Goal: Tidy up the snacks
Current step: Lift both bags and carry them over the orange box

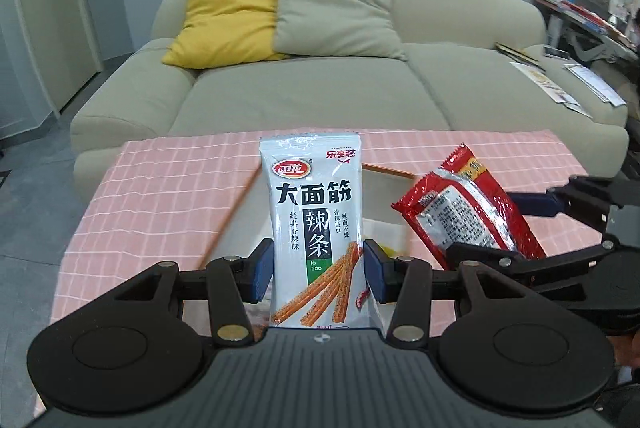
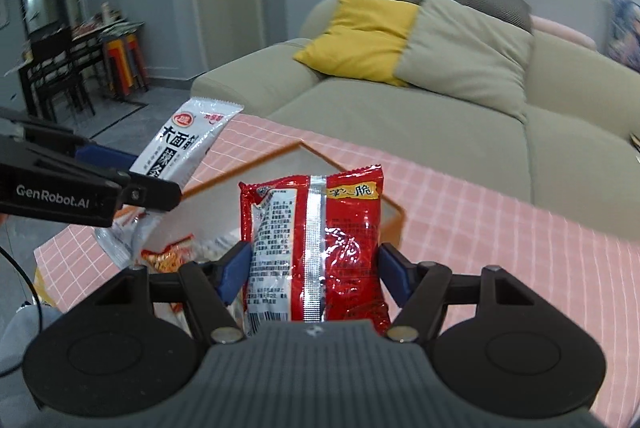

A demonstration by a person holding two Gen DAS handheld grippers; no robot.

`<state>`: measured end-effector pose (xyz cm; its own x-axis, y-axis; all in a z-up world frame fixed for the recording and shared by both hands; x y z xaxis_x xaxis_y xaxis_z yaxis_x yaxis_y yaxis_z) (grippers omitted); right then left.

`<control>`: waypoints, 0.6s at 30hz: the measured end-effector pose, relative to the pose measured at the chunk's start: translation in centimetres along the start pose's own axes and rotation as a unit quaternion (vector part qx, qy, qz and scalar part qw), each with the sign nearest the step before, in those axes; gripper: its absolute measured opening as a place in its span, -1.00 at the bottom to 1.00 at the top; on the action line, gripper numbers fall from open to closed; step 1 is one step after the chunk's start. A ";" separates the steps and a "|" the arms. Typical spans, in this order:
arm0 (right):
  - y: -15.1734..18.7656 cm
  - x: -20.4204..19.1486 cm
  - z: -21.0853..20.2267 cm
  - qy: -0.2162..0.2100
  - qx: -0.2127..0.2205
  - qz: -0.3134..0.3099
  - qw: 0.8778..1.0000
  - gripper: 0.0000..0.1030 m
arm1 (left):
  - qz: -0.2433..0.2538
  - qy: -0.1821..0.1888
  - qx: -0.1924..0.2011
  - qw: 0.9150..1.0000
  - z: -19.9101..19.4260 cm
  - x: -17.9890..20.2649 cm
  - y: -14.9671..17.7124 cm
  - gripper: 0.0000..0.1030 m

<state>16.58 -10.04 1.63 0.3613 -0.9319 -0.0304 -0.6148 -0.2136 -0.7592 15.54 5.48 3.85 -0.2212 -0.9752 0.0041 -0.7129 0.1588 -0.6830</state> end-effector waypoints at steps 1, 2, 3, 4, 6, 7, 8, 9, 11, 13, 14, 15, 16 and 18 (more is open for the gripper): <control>-0.9 -0.3 1.1 -0.003 -0.001 -0.010 1.000 0.29 | -0.005 0.002 -0.005 1.000 0.5 -0.8 -0.4 0.04; -1.7 -0.6 2.2 -0.003 -0.002 -0.020 1.000 0.29 | -0.007 0.005 -0.009 1.000 1.0 -1.5 -0.6 0.04; -2.4 -0.7 3.5 -0.001 -0.004 -0.032 0.999 0.29 | -0.009 0.007 -0.012 1.000 1.4 -2.2 -0.8 0.04; -3.1 -1.0 4.9 -0.001 -0.009 -0.049 0.999 0.29 | -0.011 0.008 -0.017 1.000 2.1 -2.7 -1.0 0.04; -3.9 -1.7 7.1 0.001 -0.018 -0.078 0.997 0.29 | -0.006 0.013 -0.029 0.999 3.6 -3.5 -1.3 0.03; -4.2 -1.8 8.5 -0.001 -0.028 -0.089 0.996 0.29 | -0.004 0.016 -0.034 0.999 4.5 -3.7 -1.4 0.03; -4.4 -1.8 9.8 -0.002 -0.038 -0.093 0.995 0.29 | 0.000 0.019 -0.041 0.999 5.4 -3.8 -1.4 0.04; -4.6 -1.5 11.2 -0.002 -0.049 -0.097 0.994 0.29 | 0.004 0.024 -0.048 0.999 6.3 -3.8 -1.4 0.03; -4.7 -1.2 13.6 0.005 -0.074 -0.109 0.991 0.29 | 0.011 0.032 -0.064 0.997 8.0 -3.8 -1.1 0.03; -4.3 -0.6 15.7 0.018 -0.098 -0.123 0.987 0.29 | 0.015 0.033 -0.085 0.996 9.9 -3.4 -0.7 0.04; -4.1 -0.4 16.6 0.024 -0.109 -0.129 0.985 0.29 | 0.017 0.032 -0.097 0.995 10.8 -3.4 -0.4 0.04; -3.8 -0.3 17.4 0.031 -0.119 -0.135 0.983 0.29 | 0.018 0.032 -0.108 0.993 11.7 -3.3 -0.2 0.03; -3.4 0.0 18.2 0.037 -0.129 -0.144 0.980 0.29 | 0.020 0.032 -0.120 0.992 12.6 -3.2 0.1 0.04; -2.5 0.4 19.6 0.044 -0.146 -0.163 0.975 0.29 | 0.024 0.032 -0.138 0.990 14.0 -2.8 0.5 0.03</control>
Point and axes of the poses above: each gripper's, at about its wrist camera, not at the fingertips, and z roughly the way its jaws point, x to its right, y to its underside, the point moved 6 cm from there along z, roughly the way its jaws point
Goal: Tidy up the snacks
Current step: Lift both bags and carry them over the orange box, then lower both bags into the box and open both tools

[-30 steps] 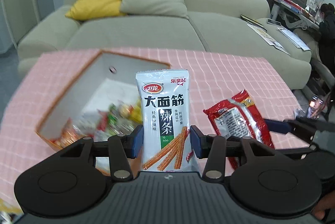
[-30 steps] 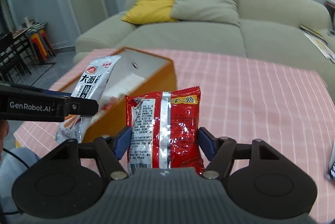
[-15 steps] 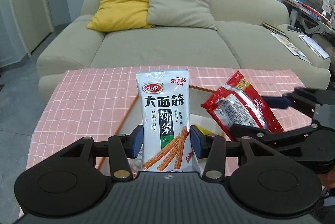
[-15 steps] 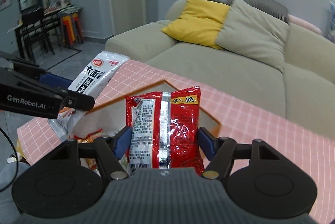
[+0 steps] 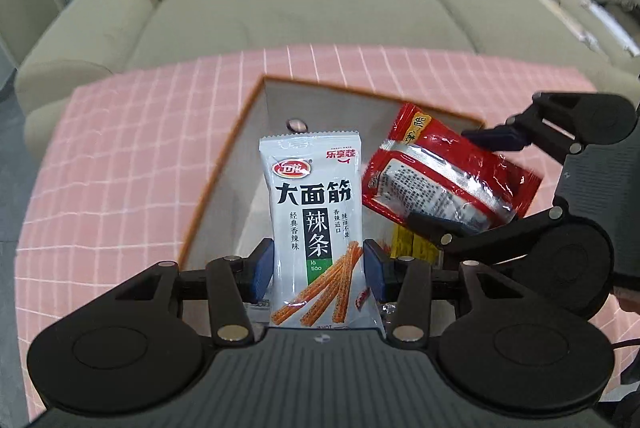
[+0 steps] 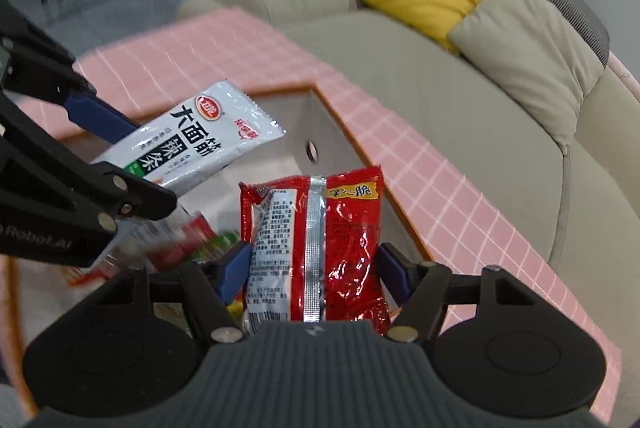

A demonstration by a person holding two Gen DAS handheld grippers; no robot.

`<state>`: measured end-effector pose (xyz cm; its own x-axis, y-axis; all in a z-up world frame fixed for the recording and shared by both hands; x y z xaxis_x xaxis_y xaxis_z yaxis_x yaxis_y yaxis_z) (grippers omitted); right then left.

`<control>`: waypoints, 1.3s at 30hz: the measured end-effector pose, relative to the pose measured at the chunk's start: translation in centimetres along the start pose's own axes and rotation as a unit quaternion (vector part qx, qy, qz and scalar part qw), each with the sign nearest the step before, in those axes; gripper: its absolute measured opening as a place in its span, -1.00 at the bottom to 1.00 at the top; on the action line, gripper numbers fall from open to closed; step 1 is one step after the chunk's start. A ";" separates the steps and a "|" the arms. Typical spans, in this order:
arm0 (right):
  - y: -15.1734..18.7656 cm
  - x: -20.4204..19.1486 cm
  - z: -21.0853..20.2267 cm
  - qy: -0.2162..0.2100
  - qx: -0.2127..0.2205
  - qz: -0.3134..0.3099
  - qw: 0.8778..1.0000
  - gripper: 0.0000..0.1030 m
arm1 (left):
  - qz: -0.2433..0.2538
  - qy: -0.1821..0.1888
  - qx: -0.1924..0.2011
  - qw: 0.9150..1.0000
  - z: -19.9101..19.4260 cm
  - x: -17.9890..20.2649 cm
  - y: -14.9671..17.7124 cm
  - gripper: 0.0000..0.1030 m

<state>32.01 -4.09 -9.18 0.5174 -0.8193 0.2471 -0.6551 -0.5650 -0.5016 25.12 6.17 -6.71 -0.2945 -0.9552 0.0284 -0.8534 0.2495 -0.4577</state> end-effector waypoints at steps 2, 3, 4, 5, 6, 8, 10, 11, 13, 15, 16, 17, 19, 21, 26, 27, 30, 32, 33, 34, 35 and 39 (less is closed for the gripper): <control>0.8 0.1 1.0 0.005 -0.008 -0.019 1.000 0.29 | 0.005 -0.004 -0.015 1.000 1.4 -0.1 -0.3 0.03; 1.0 0.1 1.4 0.004 -0.011 -0.026 1.000 0.29 | 0.005 -0.004 -0.020 1.000 2.0 -0.1 -0.4 0.03; 1.0 0.2 1.8 0.002 -0.012 -0.031 0.999 0.29 | 0.004 -0.005 -0.026 1.000 2.6 -0.2 -0.4 0.03; 0.8 0.3 2.1 0.000 -0.012 -0.035 0.999 0.29 | 0.003 -0.005 -0.030 1.000 3.1 -0.2 -0.5 0.03; 0.7 0.3 2.5 0.000 -0.013 -0.043 0.999 0.29 | 0.003 -0.007 -0.033 0.999 3.6 -0.2 -0.6 0.03; 0.7 0.1 3.1 0.004 -0.017 -0.066 0.998 0.29 | 0.005 -0.010 -0.041 0.999 4.4 -0.2 -0.5 0.03; 0.9 -0.4 3.5 0.007 -0.018 -0.091 0.996 0.29 | 0.006 -0.014 -0.050 0.999 5.1 -0.3 -0.4 0.03; 0.9 -0.6 3.9 0.005 -0.020 -0.098 0.995 0.29 | 0.008 -0.017 -0.053 0.998 5.5 -0.4 -0.5 0.03; 1.0 -1.2 4.4 0.000 -0.026 -0.104 0.994 0.29 | 0.009 -0.022 -0.059 0.998 6.1 -0.5 -0.4 0.03; 1.3 -1.5 4.8 -0.002 -0.032 -0.110 0.993 0.29 | 0.010 -0.024 -0.067 0.997 6.7 -0.6 -0.3 0.04; 1.4 -1.6 5.1 -0.004 -0.035 -0.112 0.993 0.29 | 0.009 -0.025 -0.070 0.997 6.9 -0.7 -0.2 0.04; 1.5 -1.6 5.3 -0.006 -0.038 -0.110 0.993 0.29 | 0.008 -0.026 -0.073 0.997 7.2 -0.8 -0.2 0.04; 1.8 -1.7 5.9 -0.006 -0.045 -0.113 0.993 0.29 | 0.008 -0.029 -0.078 0.997 7.7 -0.8 -0.1 0.04; 2.1 -1.8 6.2 -0.004 -0.046 -0.118 0.992 0.29 | 0.008 -0.028 -0.083 0.996 8.1 -0.7 0.1 0.04; 2.1 -1.8 6.6 -0.005 -0.044 -0.106 0.993 0.30 | 0.007 -0.032 -0.091 0.995 8.9 -0.8 0.3 0.05; 2.1 -1.8 6.6 -0.004 -0.043 -0.105 0.994 0.30 | 0.006 -0.033 -0.092 0.995 9.0 -0.7 0.3 0.05; 2.0 -1.6 6.7 -0.002 -0.042 -0.107 0.993 0.30 | 0.000 -0.032 -0.094 0.995 9.1 -0.8 0.4 0.06; 1.8 -1.4 6.8 -0.003 -0.041 -0.108 0.993 0.32 | 0.002 -0.037 -0.091 0.995 8.9 -0.8 0.4 0.12; 1.8 -1.5 6.7 -0.002 -0.038 -0.110 0.993 0.34 | 0.005 -0.038 -0.087 0.995 8.6 -0.7 0.4 0.13; 1.7 -1.5 6.5 0.000 -0.036 -0.112 0.993 0.37 | 0.007 -0.037 -0.084 0.996 8.4 -0.7 0.3 0.16; 1.7 -1.5 6.4 0.001 -0.034 -0.114 0.993 0.44 | 0.006 -0.036 -0.081 0.996 8.1 -0.6 0.2 0.20; 1.3 -1.4 5.6 -0.004 -0.030 -0.104 0.994 0.70 | 0.001 -0.028 -0.062 0.998 6.4 -0.5 -0.4 0.35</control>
Point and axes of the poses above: each gripper's, at about its wrist camera, not at the fingertips, and z roughly the way its jaws point, x to its right, y to its underside, the point moved 6 cm from there along z, roughly the way its jaws point
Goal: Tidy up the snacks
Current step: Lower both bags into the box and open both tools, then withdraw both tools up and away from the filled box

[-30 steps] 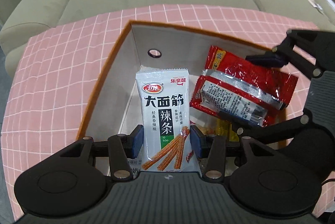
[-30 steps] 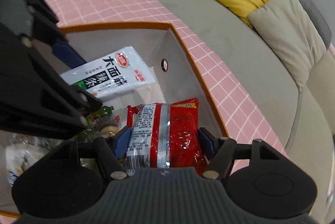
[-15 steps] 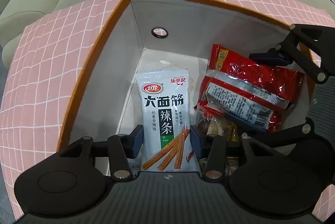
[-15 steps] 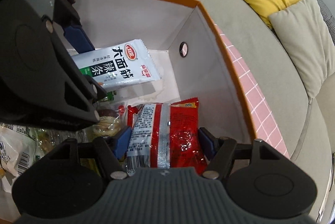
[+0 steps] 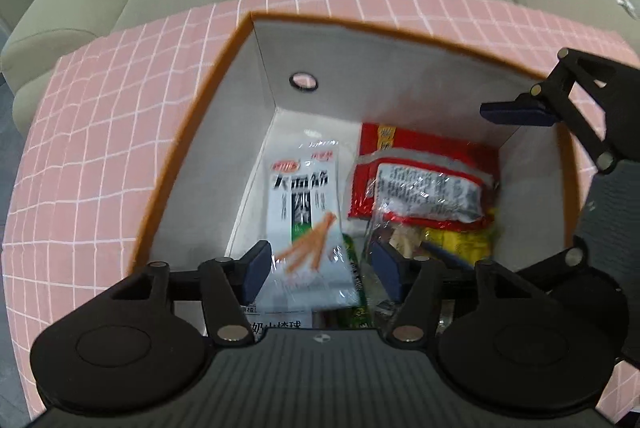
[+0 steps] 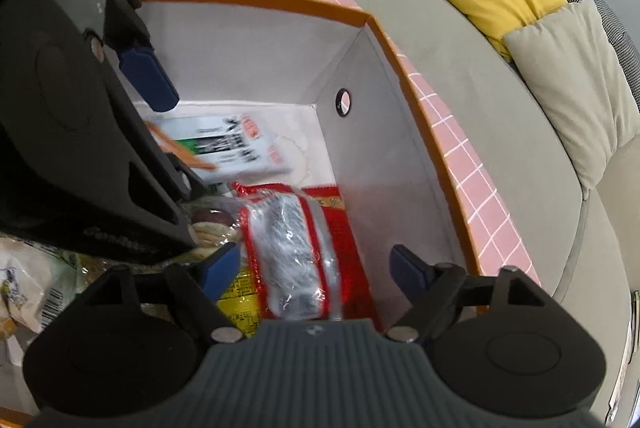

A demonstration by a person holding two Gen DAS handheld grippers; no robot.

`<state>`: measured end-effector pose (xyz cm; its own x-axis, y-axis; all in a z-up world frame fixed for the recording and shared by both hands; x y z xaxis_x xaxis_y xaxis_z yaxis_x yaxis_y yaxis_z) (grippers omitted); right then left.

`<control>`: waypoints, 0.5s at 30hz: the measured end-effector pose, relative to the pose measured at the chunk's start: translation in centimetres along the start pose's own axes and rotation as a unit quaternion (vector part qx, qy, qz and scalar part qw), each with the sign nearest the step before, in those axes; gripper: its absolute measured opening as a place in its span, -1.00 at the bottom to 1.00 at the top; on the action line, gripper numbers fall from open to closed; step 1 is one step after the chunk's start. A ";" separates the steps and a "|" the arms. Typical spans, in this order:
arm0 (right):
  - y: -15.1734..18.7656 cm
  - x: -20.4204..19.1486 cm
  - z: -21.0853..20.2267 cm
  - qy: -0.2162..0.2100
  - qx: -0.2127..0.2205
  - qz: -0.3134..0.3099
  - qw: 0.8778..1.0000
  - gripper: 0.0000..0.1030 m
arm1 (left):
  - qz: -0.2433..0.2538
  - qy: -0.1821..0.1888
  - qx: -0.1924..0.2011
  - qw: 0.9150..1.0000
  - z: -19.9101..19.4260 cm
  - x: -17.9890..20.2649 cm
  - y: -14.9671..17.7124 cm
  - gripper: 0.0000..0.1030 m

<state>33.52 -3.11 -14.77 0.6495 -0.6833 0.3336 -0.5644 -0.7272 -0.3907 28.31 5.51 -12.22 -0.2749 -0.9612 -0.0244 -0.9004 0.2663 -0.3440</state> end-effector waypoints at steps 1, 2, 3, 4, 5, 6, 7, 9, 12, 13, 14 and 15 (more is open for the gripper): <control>-0.1 0.1 -0.3 -0.006 -0.002 0.006 1.000 0.74 | 0.001 0.001 0.005 1.000 -0.5 0.1 -0.1 0.38; -0.2 0.1 -0.5 -0.013 -0.004 0.013 1.000 0.79 | 0.002 0.002 0.011 1.000 -1.1 0.1 -0.1 0.40; -0.3 0.2 -0.9 -0.019 -0.005 0.019 1.000 0.82 | 0.003 0.003 0.018 1.000 -1.8 0.2 -0.2 0.42; -0.4 0.2 -1.3 -0.022 -0.005 0.025 0.999 0.84 | 0.003 0.003 0.025 1.000 -2.5 0.2 -0.2 0.44; -0.4 0.3 -1.8 -0.023 -0.004 0.030 0.999 0.85 | 0.003 0.003 0.032 0.999 -3.1 0.3 -0.2 0.45; -0.5 0.4 -2.3 -0.025 -0.003 0.037 0.999 0.85 | 0.001 0.003 0.039 0.999 -3.8 0.3 -0.1 0.46; -0.5 0.5 -2.8 -0.028 -0.002 0.045 0.999 0.86 | -0.002 0.001 0.047 0.999 -4.6 0.3 -0.1 0.47; -0.4 0.8 -3.9 -0.035 0.004 0.062 0.997 0.86 | -0.006 -0.005 0.066 0.998 -6.2 0.5 0.1 0.47; -0.2 1.3 -5.9 -0.035 0.012 0.080 0.996 0.87 | -0.021 -0.015 0.099 0.995 -8.9 0.5 0.8 0.48; -0.2 1.5 -6.7 -0.031 0.016 0.086 0.996 0.87 | -0.029 -0.016 0.110 0.993 -9.7 0.4 0.8 0.48; -0.2 1.8 -7.6 -0.024 0.023 0.093 0.995 0.87 | -0.037 -0.015 0.122 0.992 -10.6 0.3 0.9 0.48; -0.1 2.1 -8.5 -0.014 0.032 0.105 0.994 0.87 | -0.044 -0.015 0.135 0.990 -11.5 0.2 1.0 0.48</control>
Point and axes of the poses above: each gripper's, at about its wrist camera, not at the fingertips, and z roughly the way its jaws point, x to its right, y to its underside, the point moved 6 cm from there along z, roughly the way its jaws point
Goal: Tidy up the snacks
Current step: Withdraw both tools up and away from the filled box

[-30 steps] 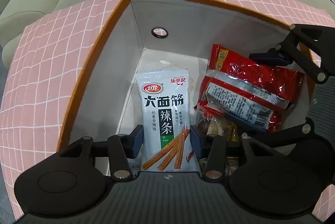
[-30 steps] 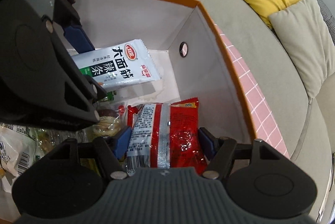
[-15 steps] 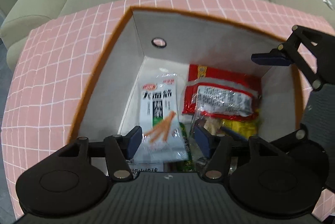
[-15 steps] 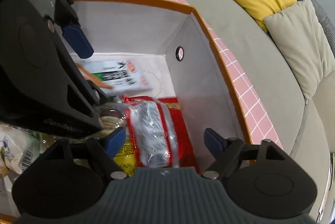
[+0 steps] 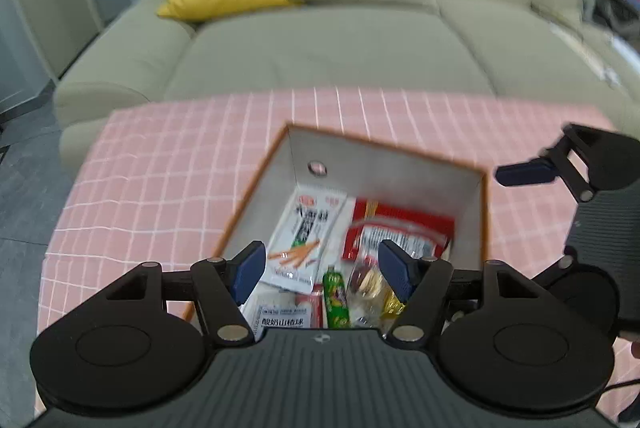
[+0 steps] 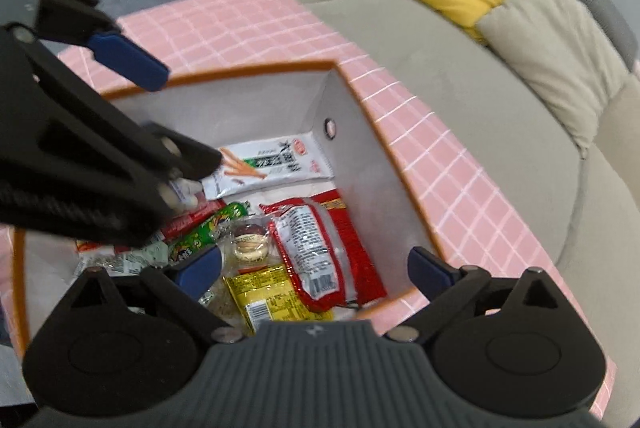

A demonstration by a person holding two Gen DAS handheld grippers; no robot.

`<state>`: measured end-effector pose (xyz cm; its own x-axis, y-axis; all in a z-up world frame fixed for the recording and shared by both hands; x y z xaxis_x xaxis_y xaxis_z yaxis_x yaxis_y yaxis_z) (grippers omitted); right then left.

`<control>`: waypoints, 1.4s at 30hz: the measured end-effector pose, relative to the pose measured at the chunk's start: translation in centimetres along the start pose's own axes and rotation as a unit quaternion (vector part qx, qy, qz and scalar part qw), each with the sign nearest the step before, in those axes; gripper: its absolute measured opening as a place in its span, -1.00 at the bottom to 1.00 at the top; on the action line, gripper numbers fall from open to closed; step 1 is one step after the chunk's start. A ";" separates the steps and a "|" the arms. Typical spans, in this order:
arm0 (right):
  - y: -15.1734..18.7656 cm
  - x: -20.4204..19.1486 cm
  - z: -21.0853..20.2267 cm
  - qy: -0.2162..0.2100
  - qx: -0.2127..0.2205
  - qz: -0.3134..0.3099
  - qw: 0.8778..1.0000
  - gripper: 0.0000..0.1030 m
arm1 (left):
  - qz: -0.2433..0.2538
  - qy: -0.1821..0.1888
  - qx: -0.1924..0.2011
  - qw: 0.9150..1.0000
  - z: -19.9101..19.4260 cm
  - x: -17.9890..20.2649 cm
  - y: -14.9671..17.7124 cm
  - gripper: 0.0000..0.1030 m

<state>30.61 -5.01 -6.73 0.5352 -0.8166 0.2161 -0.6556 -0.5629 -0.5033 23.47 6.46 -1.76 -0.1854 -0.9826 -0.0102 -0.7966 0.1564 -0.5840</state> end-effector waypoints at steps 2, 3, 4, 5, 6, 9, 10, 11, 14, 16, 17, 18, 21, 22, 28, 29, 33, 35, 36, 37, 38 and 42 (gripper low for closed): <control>0.0 0.6 -2.3 0.015 0.024 0.032 0.999 0.87 | -0.006 0.000 0.029 1.000 -2.1 0.0 -0.2 0.49; 0.0 0.9 -3.4 0.016 0.036 0.051 0.998 0.87 | -0.003 0.000 0.045 0.999 -3.0 0.3 -0.2 0.49; 0.0 1.2 -4.8 0.015 0.052 0.073 0.996 0.87 | 0.000 -0.002 0.063 0.998 -4.2 0.7 -0.1 0.49; 0.1 1.3 -6.0 0.012 0.065 0.089 0.994 0.87 | 0.003 -0.004 0.076 0.997 -5.0 0.9 -0.1 0.49; 0.2 1.4 -7.2 0.009 0.078 0.103 0.992 0.87 | 0.004 -0.007 0.088 0.996 -5.9 1.2 0.0 0.49; 1.1 1.1 -10.6 0.020 0.114 0.120 0.986 0.87 | 0.003 -0.014 0.123 0.992 -8.7 2.2 0.5 0.51; 1.5 1.0 -11.9 0.027 0.129 0.124 0.984 0.87 | 0.003 -0.017 0.136 0.991 -9.5 2.5 0.7 0.54; 1.9 0.9 -13.0 0.036 0.140 0.129 0.981 0.87 | 0.003 -0.019 0.150 0.989 -10.4 2.8 0.7 0.58; 3.8 0.9 -16.4 0.065 0.182 0.151 0.970 0.87 | 0.009 -0.020 0.191 0.981 -12.8 3.6 1.4 0.70; 5.4 0.8 -18.3 0.080 0.203 0.168 0.961 0.93 | 0.010 -0.028 0.212 0.977 -14.3 4.0 1.9 0.74; 6.1 0.8 -19.1 0.084 0.210 0.176 0.958 0.92 | 0.009 -0.033 0.220 0.975 -14.8 4.2 2.2 0.76; 7.0 0.6 -19.8 0.085 0.214 0.182 0.956 0.92 | 0.009 -0.038 0.227 0.973 -15.3 4.3 2.5 0.77; 9.7 0.0 -21.5 0.079 0.220 0.212 0.949 0.93 | 0.007 -0.053 0.239 0.969 -16.1 4.8 3.6 0.78; 10.5 -0.2 -21.9 0.075 0.223 0.223 0.946 0.93 | 0.009 -0.058 0.240 0.969 -16.2 5.1 4.0 0.78; 14.2 -2.3 -23.2 0.108 0.223 0.247 0.937 0.93 | 0.008 -0.057 0.226 0.973 -15.6 6.5 6.7 0.81; 14.7 -2.8 -23.1 0.112 0.221 0.246 0.937 0.93 | 0.003 -0.055 0.220 0.974 -15.4 6.6 7.2 0.81; 15.9 -4.0 -22.2 0.120 0.204 0.238 0.942 0.93 | -0.010 -0.050 0.190 0.980 -14.2 6.5 9.0 0.81; 16.3 -4.3 -21.2 0.116 0.191 0.240 0.945 0.93 | -0.012 -0.048 0.174 0.984 -13.4 6.6 9.8 0.81; 16.6 -4.5 -20.8 0.113 0.184 0.242 0.946 0.93 | -0.013 -0.048 0.165 0.985 -13.0 6.6 10.2 0.81; 16.8 -4.6 -20.2 0.109 0.177 0.245 0.947 0.93 | -0.016 -0.047 0.157 0.986 -12.4 6.6 10.5 0.81; 16.9 -4.6 -19.8 0.106 0.171 0.247 0.948 0.93 | -0.019 -0.046 0.148 0.988 -11.9 6.6 10.8 0.81; 17.3 -5.2 -18.3 0.101 0.150 0.245 0.953 0.93 | -0.025 -0.049 0.114 0.992 -10.2 6.6 12.1 0.81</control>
<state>6.73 -12.85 -1.29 0.0705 -0.9969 0.0347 -0.6032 -0.0703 -0.7945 6.78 2.86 -0.60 -0.0839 -0.9953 -0.0488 -0.6510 0.0918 -0.7535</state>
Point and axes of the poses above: each gripper's, at about its wrist camera, not at the fingertips, and z roughly the way its jaws point, x to its right, y to its underside, the point moved 6 cm from there along z, roughly the way its jaws point
